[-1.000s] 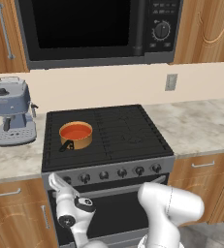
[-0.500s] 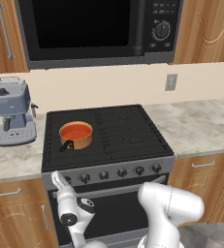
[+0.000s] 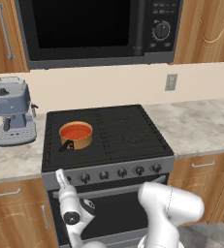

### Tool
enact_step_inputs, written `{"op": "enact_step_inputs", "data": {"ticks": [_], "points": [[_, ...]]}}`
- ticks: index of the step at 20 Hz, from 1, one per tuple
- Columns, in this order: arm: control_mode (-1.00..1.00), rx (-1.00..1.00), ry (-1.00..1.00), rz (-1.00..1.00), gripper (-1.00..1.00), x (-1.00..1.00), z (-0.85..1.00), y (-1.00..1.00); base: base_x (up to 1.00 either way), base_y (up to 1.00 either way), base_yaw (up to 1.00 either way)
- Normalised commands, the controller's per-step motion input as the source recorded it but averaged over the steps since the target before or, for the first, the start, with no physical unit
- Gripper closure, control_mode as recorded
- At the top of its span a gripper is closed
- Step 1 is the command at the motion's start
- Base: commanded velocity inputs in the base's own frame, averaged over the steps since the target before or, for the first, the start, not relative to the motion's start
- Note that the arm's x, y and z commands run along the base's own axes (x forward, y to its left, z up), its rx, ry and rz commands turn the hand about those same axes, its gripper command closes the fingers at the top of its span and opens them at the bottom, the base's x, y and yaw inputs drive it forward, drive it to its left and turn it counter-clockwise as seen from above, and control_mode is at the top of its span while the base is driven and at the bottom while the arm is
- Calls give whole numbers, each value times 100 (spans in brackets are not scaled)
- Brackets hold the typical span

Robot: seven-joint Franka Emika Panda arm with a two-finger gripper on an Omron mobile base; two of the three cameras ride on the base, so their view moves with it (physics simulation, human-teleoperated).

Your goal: Wait until the marinara sauce is simmered to a deep red color and then turn off the stove.

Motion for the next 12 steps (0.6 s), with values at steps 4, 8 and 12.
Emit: {"op": "enact_step_inputs", "data": {"ticks": [4, 8, 12], "points": [[-100, 26, 5, -22, 100, -13, -4, 23, 0, 0, 0], [-100, 26, 7, -23, 100, -13, -3, 23, 0, 0, 0], [-100, 26, 9, -23, 100, -12, -2, 24, 0, 0, 0]]}}
